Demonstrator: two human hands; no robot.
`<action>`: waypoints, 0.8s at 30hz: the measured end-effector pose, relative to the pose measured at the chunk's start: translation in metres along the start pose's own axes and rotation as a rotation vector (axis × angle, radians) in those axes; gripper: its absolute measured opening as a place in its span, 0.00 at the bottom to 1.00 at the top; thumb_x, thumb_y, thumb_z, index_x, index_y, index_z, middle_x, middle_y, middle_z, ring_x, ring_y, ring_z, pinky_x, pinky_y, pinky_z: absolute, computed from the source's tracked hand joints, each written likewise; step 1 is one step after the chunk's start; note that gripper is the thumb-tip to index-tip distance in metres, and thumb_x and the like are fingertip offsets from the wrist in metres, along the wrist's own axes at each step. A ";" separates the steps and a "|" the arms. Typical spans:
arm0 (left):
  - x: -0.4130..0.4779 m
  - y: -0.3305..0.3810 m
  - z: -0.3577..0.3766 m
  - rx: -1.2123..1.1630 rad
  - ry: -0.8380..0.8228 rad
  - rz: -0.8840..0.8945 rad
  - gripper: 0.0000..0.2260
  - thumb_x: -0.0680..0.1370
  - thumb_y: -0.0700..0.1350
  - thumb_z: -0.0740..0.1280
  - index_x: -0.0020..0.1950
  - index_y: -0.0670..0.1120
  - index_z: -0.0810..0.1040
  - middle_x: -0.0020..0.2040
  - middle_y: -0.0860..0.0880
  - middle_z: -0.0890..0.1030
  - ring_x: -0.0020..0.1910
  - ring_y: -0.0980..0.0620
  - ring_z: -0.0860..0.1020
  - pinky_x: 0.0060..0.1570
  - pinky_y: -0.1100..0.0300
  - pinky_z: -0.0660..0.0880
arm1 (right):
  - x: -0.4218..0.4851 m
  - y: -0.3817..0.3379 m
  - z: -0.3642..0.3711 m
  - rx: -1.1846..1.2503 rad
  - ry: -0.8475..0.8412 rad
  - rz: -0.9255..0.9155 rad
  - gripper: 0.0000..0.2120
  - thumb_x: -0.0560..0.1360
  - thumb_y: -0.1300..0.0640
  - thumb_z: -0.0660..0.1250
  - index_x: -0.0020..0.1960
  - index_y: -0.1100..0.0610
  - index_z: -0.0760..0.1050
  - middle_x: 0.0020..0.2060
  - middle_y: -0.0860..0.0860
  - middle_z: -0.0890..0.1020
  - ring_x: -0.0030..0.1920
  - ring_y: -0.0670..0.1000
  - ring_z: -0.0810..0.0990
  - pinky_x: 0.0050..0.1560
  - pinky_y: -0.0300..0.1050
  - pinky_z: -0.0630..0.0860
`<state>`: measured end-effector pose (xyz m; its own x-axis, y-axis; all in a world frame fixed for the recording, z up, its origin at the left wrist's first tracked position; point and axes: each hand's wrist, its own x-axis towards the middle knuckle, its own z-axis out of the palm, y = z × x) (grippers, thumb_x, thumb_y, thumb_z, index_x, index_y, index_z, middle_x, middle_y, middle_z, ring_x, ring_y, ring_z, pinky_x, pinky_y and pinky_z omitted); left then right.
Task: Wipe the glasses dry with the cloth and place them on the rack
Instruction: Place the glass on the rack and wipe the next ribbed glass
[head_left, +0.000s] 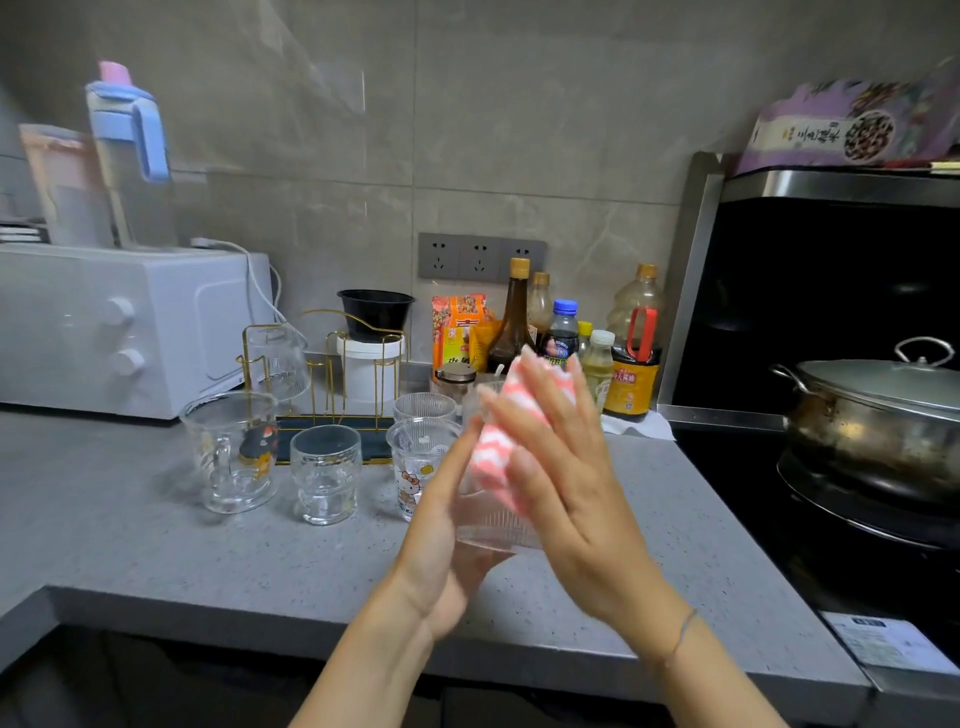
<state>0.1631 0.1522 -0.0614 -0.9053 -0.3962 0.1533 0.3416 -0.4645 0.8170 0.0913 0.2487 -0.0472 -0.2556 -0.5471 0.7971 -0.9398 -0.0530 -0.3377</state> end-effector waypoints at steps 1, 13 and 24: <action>-0.001 -0.001 0.000 0.012 0.000 -0.005 0.20 0.74 0.60 0.64 0.60 0.52 0.82 0.57 0.41 0.83 0.53 0.46 0.80 0.54 0.47 0.72 | 0.004 0.001 -0.004 0.020 0.004 0.016 0.22 0.81 0.45 0.49 0.74 0.43 0.61 0.76 0.39 0.55 0.77 0.46 0.41 0.75 0.57 0.46; -0.002 -0.002 0.007 0.058 0.057 0.064 0.20 0.76 0.60 0.61 0.61 0.51 0.82 0.54 0.45 0.85 0.49 0.50 0.83 0.55 0.49 0.74 | 0.005 -0.004 -0.004 -0.045 0.040 0.038 0.22 0.82 0.46 0.49 0.74 0.45 0.61 0.77 0.42 0.55 0.77 0.44 0.49 0.76 0.51 0.52; 0.001 0.001 0.002 -0.177 0.028 -0.064 0.31 0.75 0.67 0.58 0.44 0.43 0.87 0.50 0.40 0.85 0.46 0.45 0.84 0.57 0.49 0.77 | -0.049 -0.008 0.019 0.017 -0.073 -0.086 0.22 0.81 0.42 0.52 0.73 0.46 0.65 0.77 0.44 0.54 0.78 0.52 0.46 0.76 0.50 0.51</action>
<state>0.1622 0.1529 -0.0589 -0.9200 -0.3822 0.0865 0.3250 -0.6208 0.7134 0.1158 0.2602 -0.0928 -0.1567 -0.5996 0.7848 -0.9533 -0.1160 -0.2790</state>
